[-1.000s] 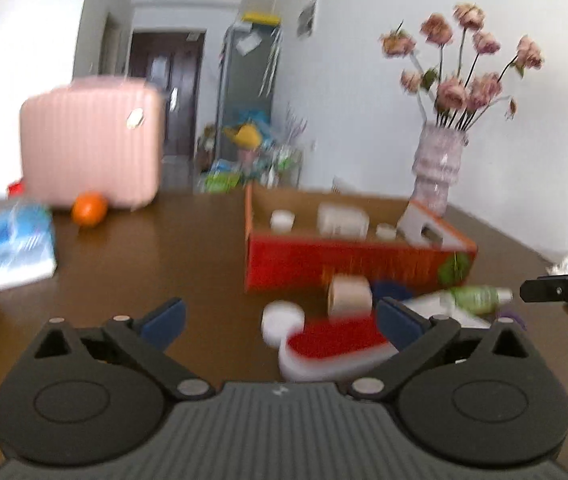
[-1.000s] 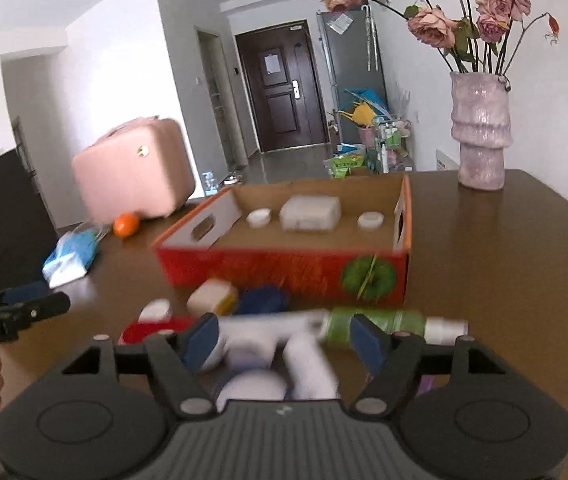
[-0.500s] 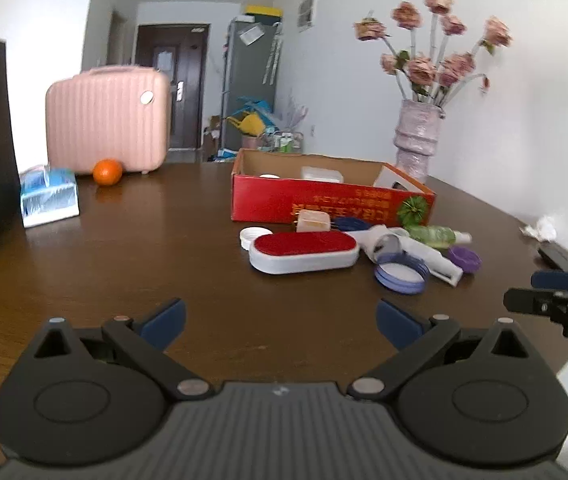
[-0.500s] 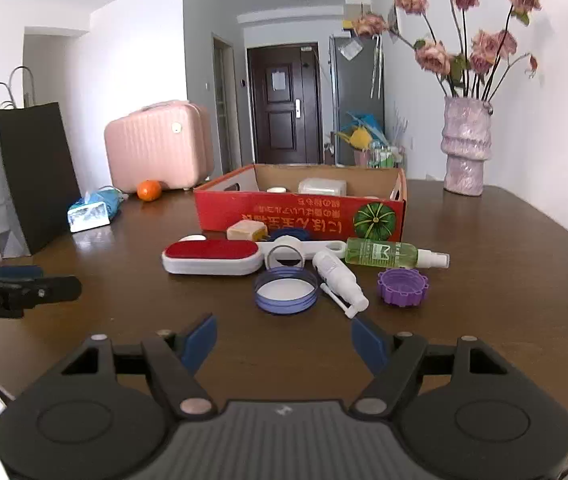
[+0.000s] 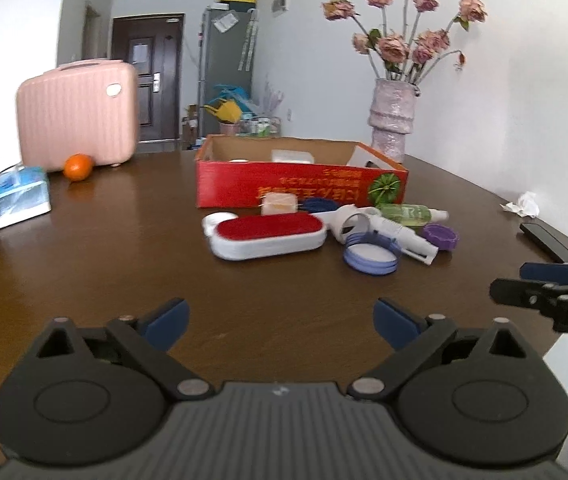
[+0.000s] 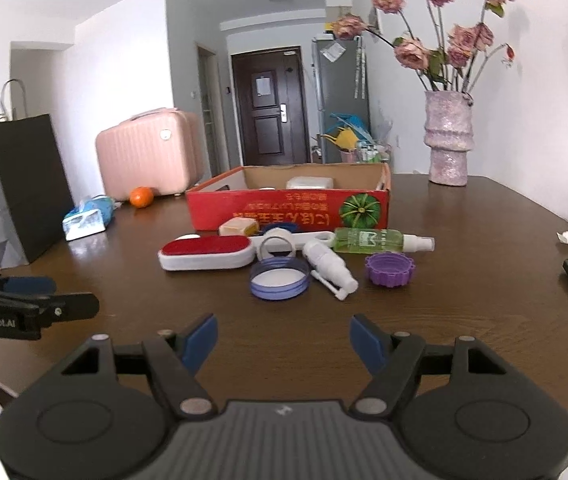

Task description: Organize rigid objects

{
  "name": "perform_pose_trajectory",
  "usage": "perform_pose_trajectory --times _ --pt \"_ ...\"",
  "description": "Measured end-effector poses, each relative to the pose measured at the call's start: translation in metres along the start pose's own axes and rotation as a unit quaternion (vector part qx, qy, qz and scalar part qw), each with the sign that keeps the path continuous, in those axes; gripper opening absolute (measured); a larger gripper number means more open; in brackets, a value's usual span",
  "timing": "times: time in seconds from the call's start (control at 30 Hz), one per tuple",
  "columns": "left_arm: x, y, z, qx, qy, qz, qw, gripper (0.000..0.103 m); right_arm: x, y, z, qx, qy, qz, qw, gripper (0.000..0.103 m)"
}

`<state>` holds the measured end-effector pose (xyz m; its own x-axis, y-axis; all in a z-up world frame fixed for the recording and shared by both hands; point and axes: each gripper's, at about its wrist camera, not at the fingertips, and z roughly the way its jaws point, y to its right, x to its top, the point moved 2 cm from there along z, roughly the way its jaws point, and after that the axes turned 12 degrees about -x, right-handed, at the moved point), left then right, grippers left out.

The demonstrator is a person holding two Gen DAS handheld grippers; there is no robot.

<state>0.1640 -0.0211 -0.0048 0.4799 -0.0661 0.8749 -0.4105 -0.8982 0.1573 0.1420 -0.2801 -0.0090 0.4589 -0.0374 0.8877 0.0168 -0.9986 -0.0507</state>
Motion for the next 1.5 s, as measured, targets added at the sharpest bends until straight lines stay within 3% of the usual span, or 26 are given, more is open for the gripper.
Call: perform_pose_trajectory --times 0.13,0.33,0.63,0.7,0.77,0.8,0.87,0.97,1.03,1.17,1.27,1.5 --pt "0.017 0.006 0.035 -0.015 -0.014 0.029 0.9994 0.080 0.002 0.004 0.020 -0.007 -0.014 0.006 1.000 0.071" --pt "0.053 0.018 0.108 -0.050 -0.036 0.075 0.9953 0.063 0.009 0.000 0.056 0.018 -0.033 0.006 0.999 0.065" --pt "0.071 0.025 0.197 -0.073 -0.097 0.130 0.9840 0.053 0.028 -0.031 0.124 0.050 -0.062 -0.039 0.996 0.065" --pt "0.069 0.024 0.203 -0.072 -0.087 0.134 0.9845 0.052 0.030 -0.034 0.137 0.054 -0.069 -0.037 0.995 0.065" --pt "0.070 0.022 0.205 -0.074 -0.084 0.134 0.9847 0.040 0.032 -0.035 0.144 0.054 -0.073 -0.037 0.995 0.065" --pt "0.071 0.019 0.207 -0.080 -0.086 0.123 0.9854 0.026 0.033 -0.036 0.147 0.054 -0.074 -0.042 0.995 0.065" --pt "0.072 0.015 0.210 -0.086 -0.091 0.111 0.9858 0.021 0.033 -0.036 0.152 0.052 -0.077 -0.047 0.995 0.065" --pt "0.074 0.014 0.200 -0.064 -0.073 0.116 0.9885 0.018 0.034 -0.035 0.158 0.050 -0.082 -0.042 0.994 0.061" --pt "0.078 0.010 0.182 -0.058 -0.056 0.111 0.9905 0.006 0.034 -0.035 0.158 0.045 -0.082 -0.039 0.995 0.060" --pt "0.081 -0.005 0.137 -0.039 -0.044 0.087 0.9945 0.006 0.030 -0.033 0.146 0.049 -0.080 -0.039 0.995 0.060" --pt "0.068 -0.022 0.103 -0.051 -0.070 0.033 0.9958 0.005 0.022 -0.032 0.130 0.052 -0.081 -0.046 0.994 0.060" --pt "0.013 -0.046 0.044 -0.064 -0.126 -0.056 0.9885 0.006 -0.001 -0.030 0.087 0.056 -0.082 -0.045 0.994 0.061"
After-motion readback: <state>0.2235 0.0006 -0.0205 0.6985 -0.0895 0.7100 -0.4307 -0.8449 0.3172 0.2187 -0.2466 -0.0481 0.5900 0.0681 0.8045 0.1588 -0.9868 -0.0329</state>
